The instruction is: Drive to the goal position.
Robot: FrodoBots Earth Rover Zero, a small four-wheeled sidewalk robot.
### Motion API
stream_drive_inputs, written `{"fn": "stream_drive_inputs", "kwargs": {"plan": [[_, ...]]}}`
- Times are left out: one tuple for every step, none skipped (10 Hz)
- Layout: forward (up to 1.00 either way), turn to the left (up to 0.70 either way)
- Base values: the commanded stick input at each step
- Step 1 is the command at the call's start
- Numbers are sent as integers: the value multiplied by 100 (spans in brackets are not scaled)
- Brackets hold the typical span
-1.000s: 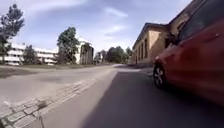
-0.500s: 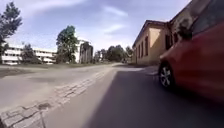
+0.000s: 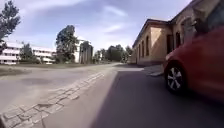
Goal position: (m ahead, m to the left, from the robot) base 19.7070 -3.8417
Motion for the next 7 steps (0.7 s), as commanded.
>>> {"fn": "stream_drive_inputs", "kwargs": {"plan": [[70, 0], [70, 0], [70, 0], [70, -16], [70, -35], [70, -31], [70, -6]]}}
